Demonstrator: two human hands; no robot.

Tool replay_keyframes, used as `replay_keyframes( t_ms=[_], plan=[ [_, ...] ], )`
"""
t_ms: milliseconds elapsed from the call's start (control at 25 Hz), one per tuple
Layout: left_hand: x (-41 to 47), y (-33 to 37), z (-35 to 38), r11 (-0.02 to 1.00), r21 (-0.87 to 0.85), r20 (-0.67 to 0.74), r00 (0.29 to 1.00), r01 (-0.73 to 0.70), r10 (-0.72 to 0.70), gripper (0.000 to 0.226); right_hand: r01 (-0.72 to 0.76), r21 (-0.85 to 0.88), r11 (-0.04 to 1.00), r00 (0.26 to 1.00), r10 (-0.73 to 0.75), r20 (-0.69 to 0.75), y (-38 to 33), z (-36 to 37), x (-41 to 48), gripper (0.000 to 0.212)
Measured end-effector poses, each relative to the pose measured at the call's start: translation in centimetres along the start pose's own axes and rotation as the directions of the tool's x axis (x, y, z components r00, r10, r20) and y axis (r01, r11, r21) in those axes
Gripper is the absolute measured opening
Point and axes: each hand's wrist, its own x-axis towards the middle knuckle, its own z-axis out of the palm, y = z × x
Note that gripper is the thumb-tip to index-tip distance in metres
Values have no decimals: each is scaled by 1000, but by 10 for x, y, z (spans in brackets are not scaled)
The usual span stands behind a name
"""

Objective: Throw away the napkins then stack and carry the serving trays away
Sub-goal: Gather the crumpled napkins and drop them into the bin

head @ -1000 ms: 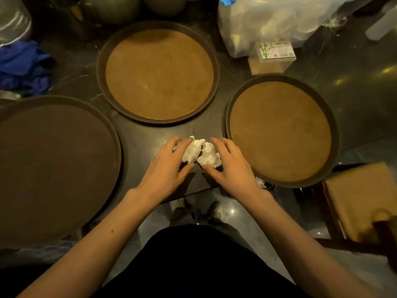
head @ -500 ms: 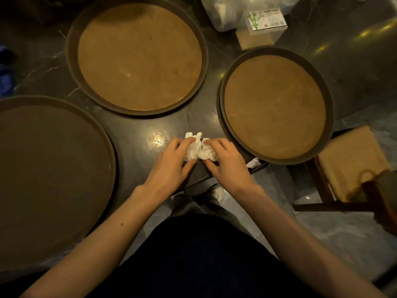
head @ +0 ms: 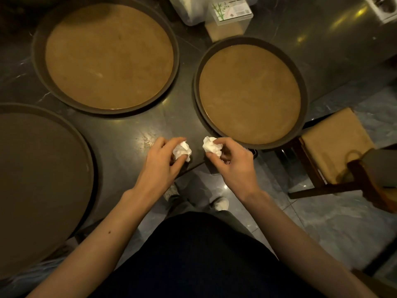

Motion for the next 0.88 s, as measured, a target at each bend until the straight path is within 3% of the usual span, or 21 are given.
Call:
replay_keyframes(
  t_ms=[320,640,880],
  plan=[
    [-25,77,59,992,-74,-31,995,-99,97,30,-32,176,984,983,63,-173,44,-70,-42,29],
    [-78,167,170,981,-29,97,976,-193,194,34,-97,258,961,913,190,-361,134,-166,-128,23],
    [-95,200,226,988,-1,194,970,-153,150,37,-177,288,941,865,289,-411,180,-202,-162,13]
  ],
)
